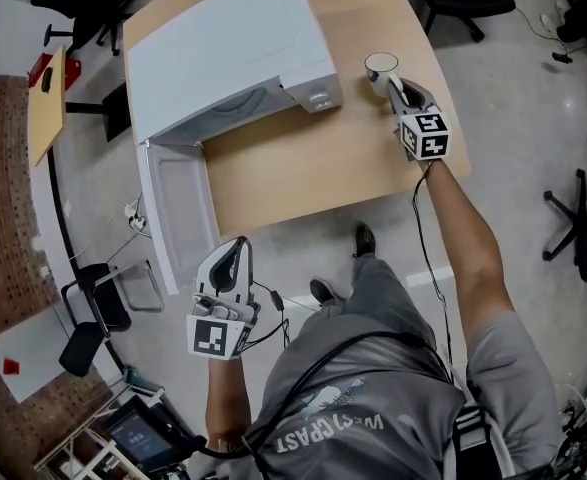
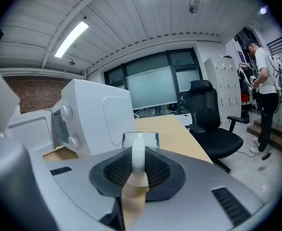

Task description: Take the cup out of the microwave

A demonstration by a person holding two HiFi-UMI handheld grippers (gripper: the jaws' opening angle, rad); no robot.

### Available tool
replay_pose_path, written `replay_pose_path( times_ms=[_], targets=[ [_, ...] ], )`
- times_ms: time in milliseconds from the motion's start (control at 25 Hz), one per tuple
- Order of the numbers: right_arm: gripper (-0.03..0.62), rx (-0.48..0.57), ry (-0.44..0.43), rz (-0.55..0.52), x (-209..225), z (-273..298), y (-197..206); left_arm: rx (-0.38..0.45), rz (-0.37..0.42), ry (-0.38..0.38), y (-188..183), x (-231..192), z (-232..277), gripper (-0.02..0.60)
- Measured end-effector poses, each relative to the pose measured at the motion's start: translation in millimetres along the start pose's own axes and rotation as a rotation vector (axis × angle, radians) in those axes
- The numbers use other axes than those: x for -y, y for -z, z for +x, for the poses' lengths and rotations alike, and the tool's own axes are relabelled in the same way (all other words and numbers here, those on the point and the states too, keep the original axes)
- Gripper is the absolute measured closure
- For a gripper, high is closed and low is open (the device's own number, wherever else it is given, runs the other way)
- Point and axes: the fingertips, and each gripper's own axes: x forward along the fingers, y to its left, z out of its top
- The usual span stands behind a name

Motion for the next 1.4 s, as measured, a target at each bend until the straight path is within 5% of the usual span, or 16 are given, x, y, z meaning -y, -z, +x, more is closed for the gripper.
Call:
replay_pose_path(
  times_ms=[720, 1400],
  targets=[
    [0.528, 0.030, 0.038, -0.032, 1.5, 8.6, 30.5, 0.021, -0.035, 0.026, 9.4, -0.2, 25.3, 0.555],
    [0.526, -0.108, 0.109, -0.040, -17.7, -11.6, 56.7, 0.047, -0.094, 0.007, 8.7, -20.1, -20.6, 0.555]
  ],
)
